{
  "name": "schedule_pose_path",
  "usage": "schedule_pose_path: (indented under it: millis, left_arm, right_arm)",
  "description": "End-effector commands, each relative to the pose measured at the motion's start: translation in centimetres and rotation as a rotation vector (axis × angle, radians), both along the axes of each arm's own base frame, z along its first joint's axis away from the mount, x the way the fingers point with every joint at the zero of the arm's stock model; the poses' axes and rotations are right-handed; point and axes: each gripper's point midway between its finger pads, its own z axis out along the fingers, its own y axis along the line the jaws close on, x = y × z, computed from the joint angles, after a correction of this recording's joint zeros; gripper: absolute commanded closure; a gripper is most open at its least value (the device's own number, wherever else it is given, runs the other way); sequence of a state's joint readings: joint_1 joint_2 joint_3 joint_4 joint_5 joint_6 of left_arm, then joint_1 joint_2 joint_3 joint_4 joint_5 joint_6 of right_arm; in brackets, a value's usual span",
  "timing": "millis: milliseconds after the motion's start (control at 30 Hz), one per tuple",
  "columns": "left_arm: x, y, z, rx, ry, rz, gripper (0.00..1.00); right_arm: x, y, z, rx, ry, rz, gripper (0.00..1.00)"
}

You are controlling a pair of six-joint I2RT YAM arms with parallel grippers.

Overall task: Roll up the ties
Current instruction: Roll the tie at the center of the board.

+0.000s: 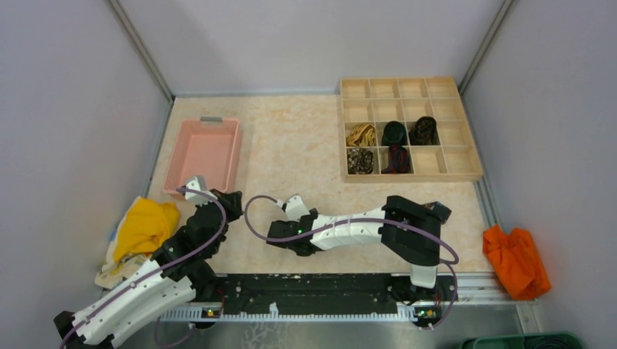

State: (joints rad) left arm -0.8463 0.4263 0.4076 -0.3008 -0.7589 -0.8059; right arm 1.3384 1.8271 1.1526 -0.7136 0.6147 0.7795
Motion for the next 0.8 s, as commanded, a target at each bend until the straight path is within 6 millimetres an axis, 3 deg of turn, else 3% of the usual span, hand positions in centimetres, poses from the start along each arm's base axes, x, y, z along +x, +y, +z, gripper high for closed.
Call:
schedule_pose_path:
  millis: [0, 133, 233, 367, 567, 767]
  left_arm:
    - [0.2, 0.2, -0.4, 0.016, -0.003, 0.013, 1.0]
    - [0.3, -0.1, -0.2, 0.013, -0.009, 0.002, 1.0]
    - [0.3, -0.4, -0.2, 0.012, -0.012, -0.01, 1.0]
    - [0.4, -0.8, -0.2, 0.014, -0.017, -0.027, 1.0]
    - [0.5, -0.9, 0.2, 0.022, -0.02, -0.028, 1.0]
    - [0.5, -1.2, 0.9, 0.018, -0.03, -0.047, 1.0]
  right_arm:
    - [0.2, -0.4, -1.1, 0.013, 0.019, -0.048, 0.43]
    - [1.1, -1.4, -1.0, 0.008, -0.009, -0.088, 0.63]
    - [1.6, -1.7, -0.5, 0.016, -0.042, -0.103, 0.72]
    - [1.4, 0.8, 0.9, 0.203, -0.033, -0.048, 0.75]
    - [0.3, 5.1, 5.5, 0.566, 0.021, 0.119, 0.75]
    - [-1.6, 7.2, 6.4, 0.762, 0.199, 0.209, 0.75]
